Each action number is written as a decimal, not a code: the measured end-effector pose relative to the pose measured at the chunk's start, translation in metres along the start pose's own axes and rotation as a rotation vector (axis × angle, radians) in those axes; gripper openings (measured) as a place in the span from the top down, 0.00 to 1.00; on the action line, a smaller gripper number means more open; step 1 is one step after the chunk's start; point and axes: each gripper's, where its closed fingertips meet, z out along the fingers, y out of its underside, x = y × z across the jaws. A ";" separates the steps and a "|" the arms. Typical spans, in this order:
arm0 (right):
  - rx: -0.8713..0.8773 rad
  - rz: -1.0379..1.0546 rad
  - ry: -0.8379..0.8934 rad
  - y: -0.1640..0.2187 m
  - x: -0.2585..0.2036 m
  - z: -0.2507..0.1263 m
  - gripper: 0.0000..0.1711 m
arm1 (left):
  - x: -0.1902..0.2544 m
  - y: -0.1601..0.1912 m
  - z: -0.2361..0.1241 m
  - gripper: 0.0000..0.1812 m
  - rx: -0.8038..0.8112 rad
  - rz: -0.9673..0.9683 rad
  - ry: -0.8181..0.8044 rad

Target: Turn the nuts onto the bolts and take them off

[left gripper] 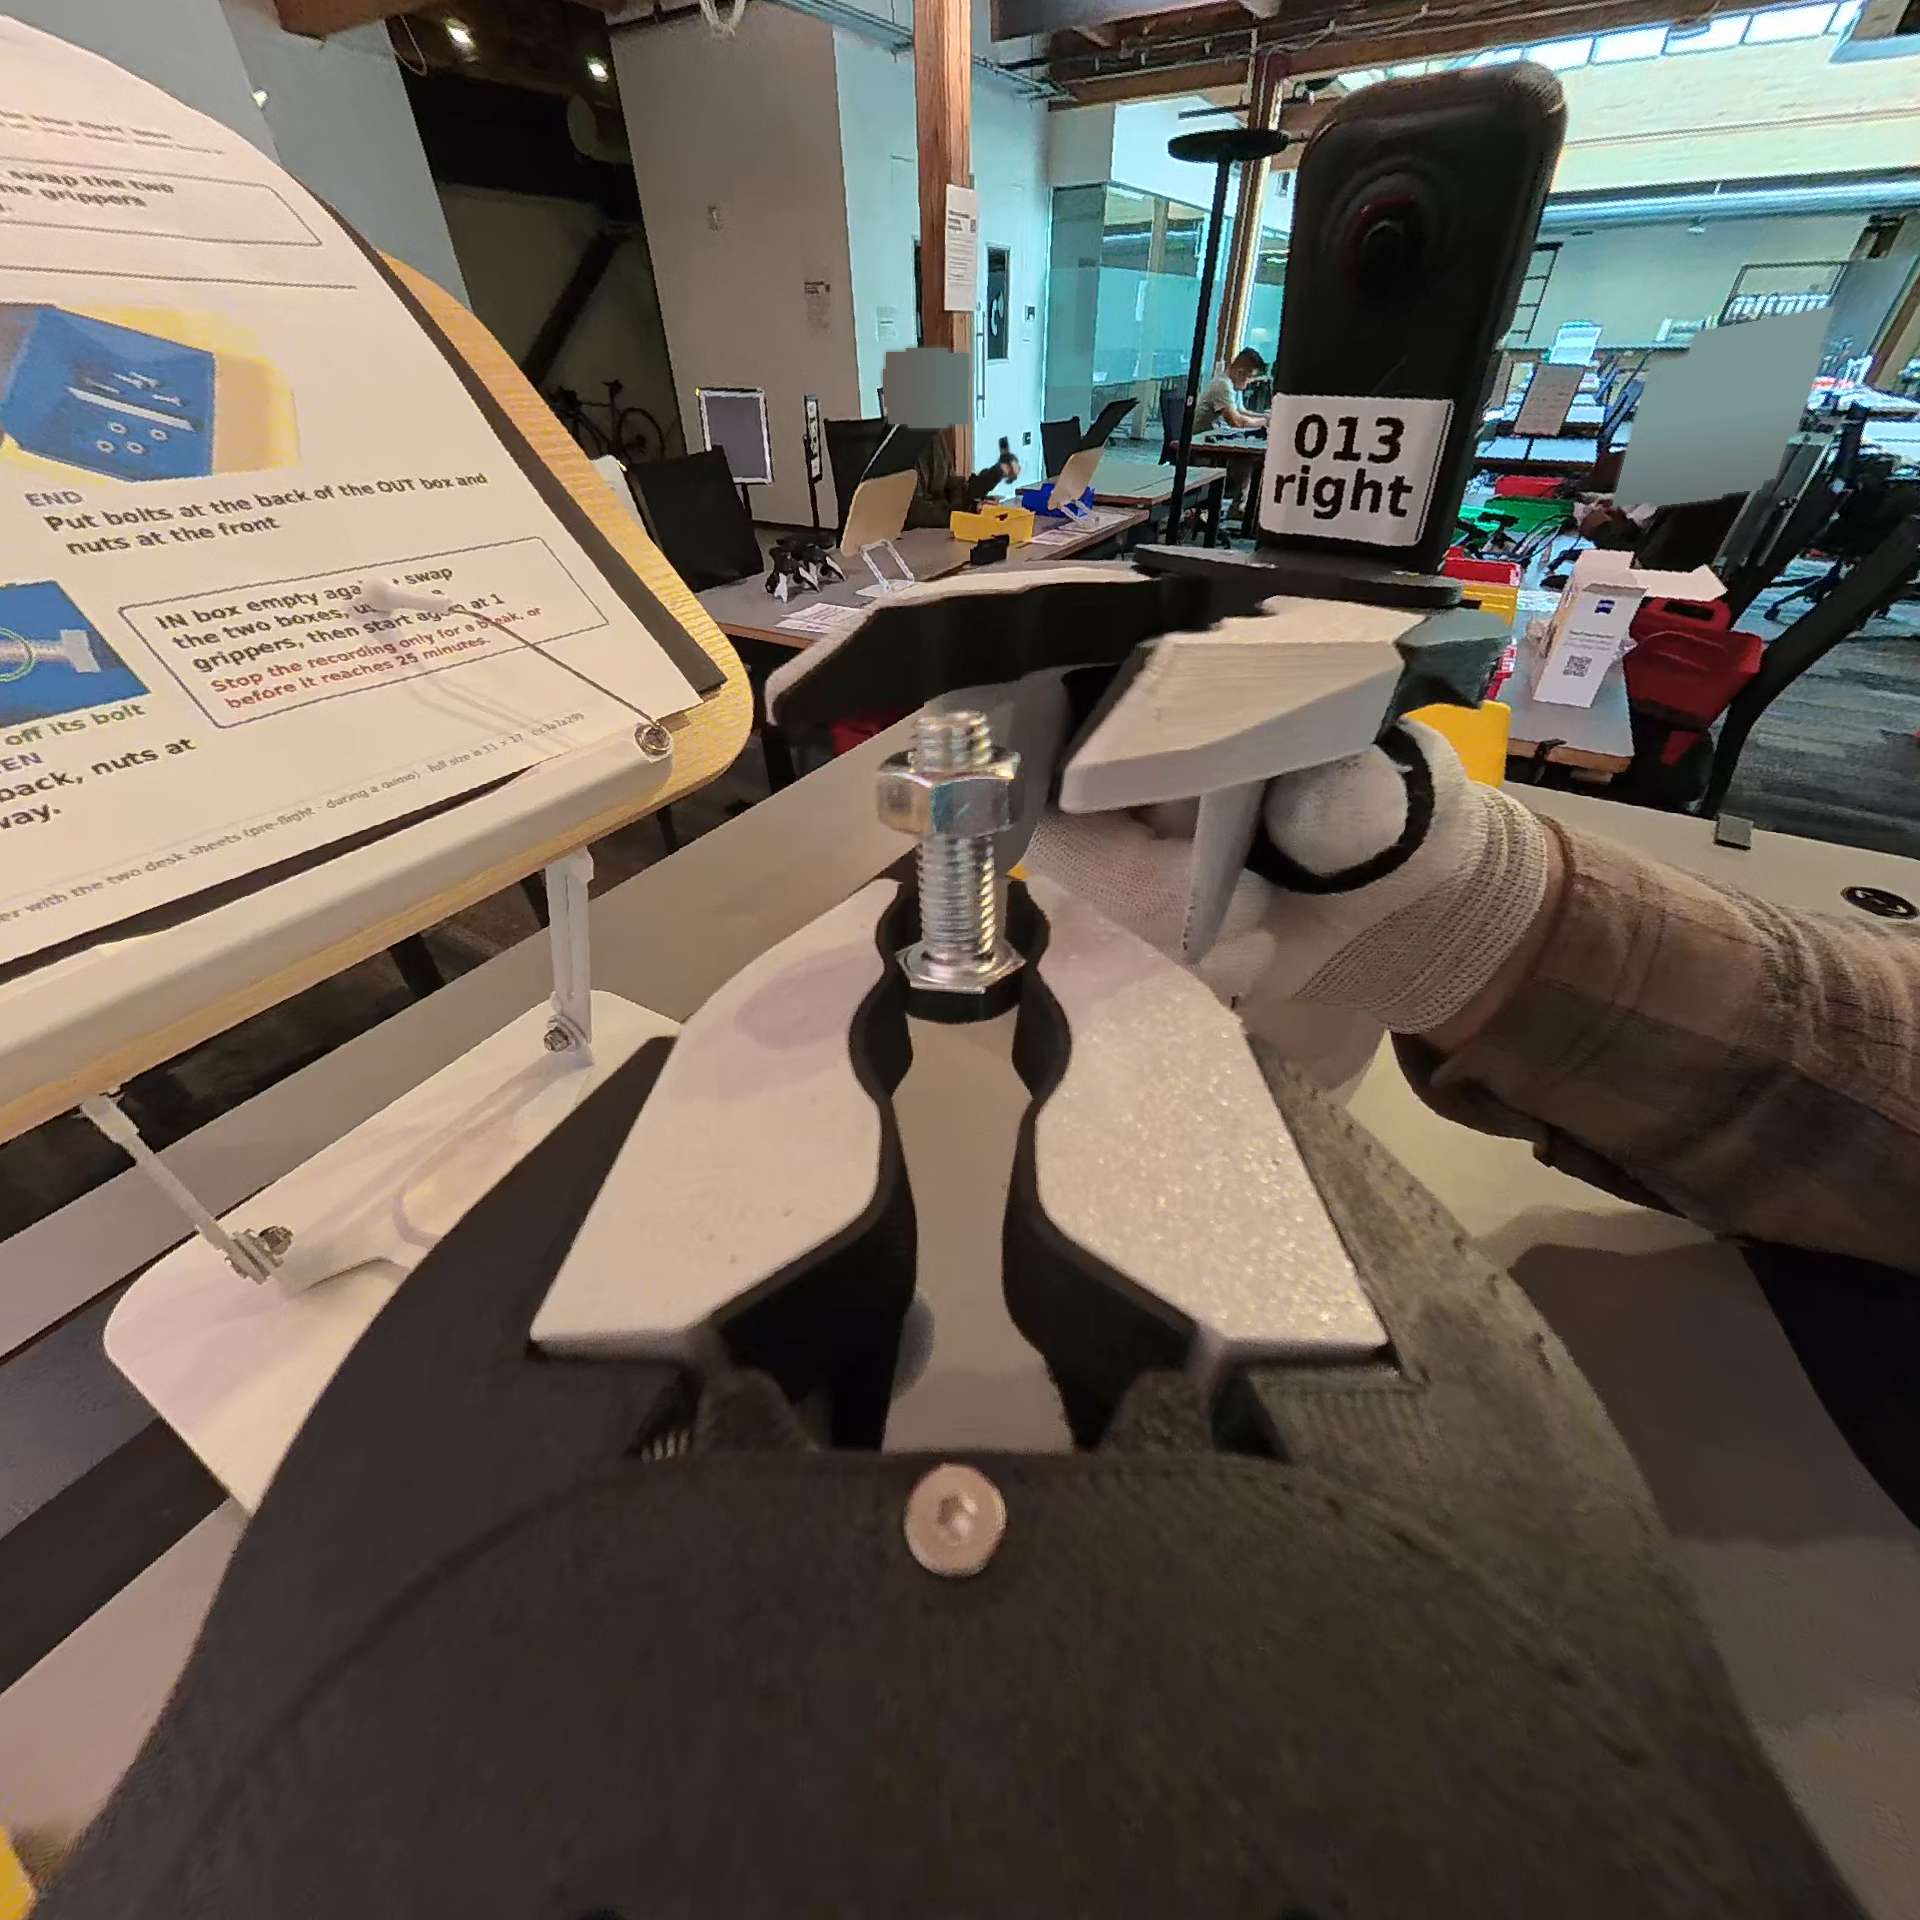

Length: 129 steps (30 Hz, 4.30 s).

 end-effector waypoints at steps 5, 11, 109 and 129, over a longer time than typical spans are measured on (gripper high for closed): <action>0.002 0.004 0.007 0.000 0.002 -0.001 0.77 | 0.000 -0.003 -0.001 0.91 0.020 -0.005 -0.003; 0.016 0.004 0.054 -0.003 0.015 -0.010 0.79 | 0.003 -0.010 -0.004 0.91 0.059 -0.013 0.023; -0.023 -0.061 -0.043 -0.014 -0.007 -0.020 0.74 | 0.018 -0.006 0.003 0.91 0.077 -0.002 0.063; -0.043 -0.058 -0.025 -0.007 -0.003 -0.016 0.73 | 0.021 -0.006 0.004 0.91 0.079 0.007 0.074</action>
